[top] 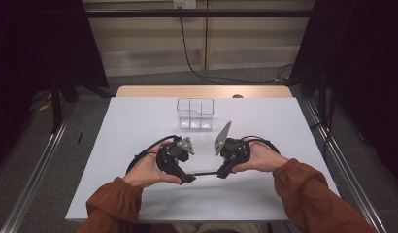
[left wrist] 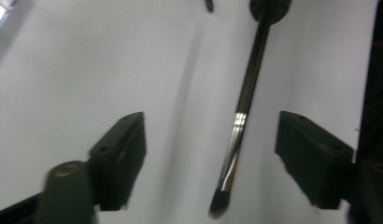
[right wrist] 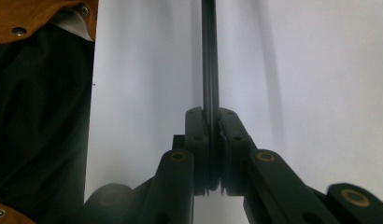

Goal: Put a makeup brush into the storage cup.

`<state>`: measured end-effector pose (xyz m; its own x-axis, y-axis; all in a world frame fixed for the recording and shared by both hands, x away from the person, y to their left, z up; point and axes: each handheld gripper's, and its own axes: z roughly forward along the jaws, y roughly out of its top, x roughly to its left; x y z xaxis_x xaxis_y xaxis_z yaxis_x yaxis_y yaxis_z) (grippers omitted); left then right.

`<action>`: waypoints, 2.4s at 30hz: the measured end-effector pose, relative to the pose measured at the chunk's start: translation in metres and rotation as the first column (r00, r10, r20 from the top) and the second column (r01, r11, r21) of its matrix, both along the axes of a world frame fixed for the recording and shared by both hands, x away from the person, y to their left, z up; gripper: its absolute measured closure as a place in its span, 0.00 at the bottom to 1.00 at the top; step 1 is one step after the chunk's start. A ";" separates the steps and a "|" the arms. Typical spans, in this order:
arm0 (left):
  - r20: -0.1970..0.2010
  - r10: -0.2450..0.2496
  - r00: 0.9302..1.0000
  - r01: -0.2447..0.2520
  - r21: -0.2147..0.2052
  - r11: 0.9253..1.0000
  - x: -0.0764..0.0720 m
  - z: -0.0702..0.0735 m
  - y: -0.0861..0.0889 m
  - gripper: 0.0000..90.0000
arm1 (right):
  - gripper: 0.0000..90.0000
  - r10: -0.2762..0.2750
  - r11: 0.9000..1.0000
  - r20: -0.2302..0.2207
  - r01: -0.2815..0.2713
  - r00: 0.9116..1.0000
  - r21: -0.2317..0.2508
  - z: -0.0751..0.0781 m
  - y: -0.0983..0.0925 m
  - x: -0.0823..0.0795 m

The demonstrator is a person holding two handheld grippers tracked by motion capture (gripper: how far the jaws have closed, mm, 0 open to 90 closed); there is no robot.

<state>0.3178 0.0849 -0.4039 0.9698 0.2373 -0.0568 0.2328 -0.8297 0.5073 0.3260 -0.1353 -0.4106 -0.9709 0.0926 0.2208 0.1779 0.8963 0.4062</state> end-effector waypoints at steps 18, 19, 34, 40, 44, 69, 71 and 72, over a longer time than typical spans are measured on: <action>0.043 0.119 0.992 -0.111 -0.153 0.982 -0.008 0.003 0.039 0.05 | 0.93 -0.076 0.996 0.013 0.075 0.997 0.046 -0.002 -0.027 -0.008; 0.043 0.131 0.990 -0.123 -0.158 0.980 -0.009 0.002 0.040 0.05 | 0.93 -0.084 0.995 0.019 0.083 0.996 0.048 -0.002 -0.028 -0.009; 0.041 0.215 0.976 -0.201 -0.214 0.956 -0.025 -0.008 0.065 0.05 | 0.93 -0.172 0.979 0.028 0.167 0.985 0.116 -0.009 -0.049 -0.028; 0.045 0.243 0.969 -0.226 -0.239 0.944 -0.031 -0.009 0.071 0.05 | 0.93 -0.238 0.956 0.021 0.230 0.971 0.183 -0.015 -0.057 -0.027; 0.034 0.252 0.967 -0.237 -0.242 0.941 -0.031 -0.014 0.074 0.05 | 0.93 -0.285 0.933 0.016 0.273 0.958 0.233 -0.020 -0.060 -0.027; 0.063 0.302 0.951 -0.274 -0.274 0.922 -0.030 -0.017 0.081 0.05 | 0.93 -0.390 0.765 0.004 0.321 0.921 0.558 -0.034 -0.062 -0.031; 0.058 0.302 0.952 -0.275 -0.280 0.920 -0.030 -0.017 0.080 0.05 | 0.93 -0.403 0.754 0.019 0.320 0.915 0.574 -0.034 -0.062 -0.032; 0.056 0.302 0.952 -0.275 -0.287 0.918 -0.030 -0.017 0.080 0.05 | 0.93 -0.408 0.744 0.028 0.315 0.912 0.589 -0.033 -0.062 -0.032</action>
<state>0.2879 0.1652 -0.4205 0.8655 0.4962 -0.0683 0.3795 -0.5606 0.7360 0.2937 -0.1976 -0.4437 -0.9143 0.3487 0.2058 0.3386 0.3795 0.8610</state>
